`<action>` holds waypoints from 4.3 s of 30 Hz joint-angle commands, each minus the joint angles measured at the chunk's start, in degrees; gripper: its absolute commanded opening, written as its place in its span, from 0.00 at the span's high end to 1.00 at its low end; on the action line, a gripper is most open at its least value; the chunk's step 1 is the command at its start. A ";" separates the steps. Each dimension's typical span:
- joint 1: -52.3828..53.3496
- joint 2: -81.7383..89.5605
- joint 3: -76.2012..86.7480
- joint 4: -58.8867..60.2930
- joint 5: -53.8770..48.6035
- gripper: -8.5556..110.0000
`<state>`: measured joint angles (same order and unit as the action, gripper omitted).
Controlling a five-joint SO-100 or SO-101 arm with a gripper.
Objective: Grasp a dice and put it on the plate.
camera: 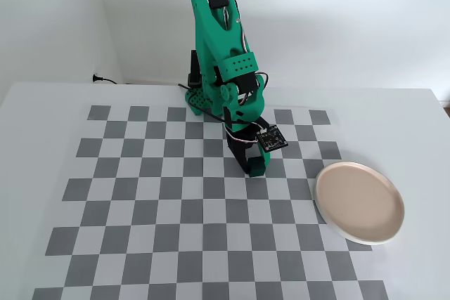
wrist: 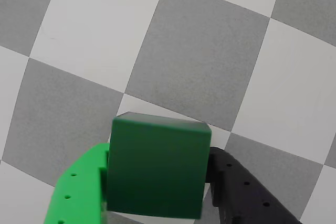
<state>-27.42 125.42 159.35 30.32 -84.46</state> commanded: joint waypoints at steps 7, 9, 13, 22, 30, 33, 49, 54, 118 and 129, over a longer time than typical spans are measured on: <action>-1.23 3.87 -2.29 2.29 0.35 0.96; -1.32 6.86 -2.37 4.04 0.44 0.96; -2.11 17.75 -2.81 11.87 -0.35 0.96; -6.94 34.98 -9.49 29.88 -0.09 0.96; -9.23 30.76 -18.98 33.40 1.49 0.96; -9.84 28.04 -22.15 33.66 1.67 0.96; -15.47 -3.52 -46.41 29.88 6.15 0.96; -17.49 -14.94 -55.63 29.88 6.94 0.96; -19.78 -35.86 -104.06 57.83 6.42 0.96; -14.68 -22.50 -103.27 67.32 8.53 0.96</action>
<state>-43.33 94.92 60.73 96.24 -76.20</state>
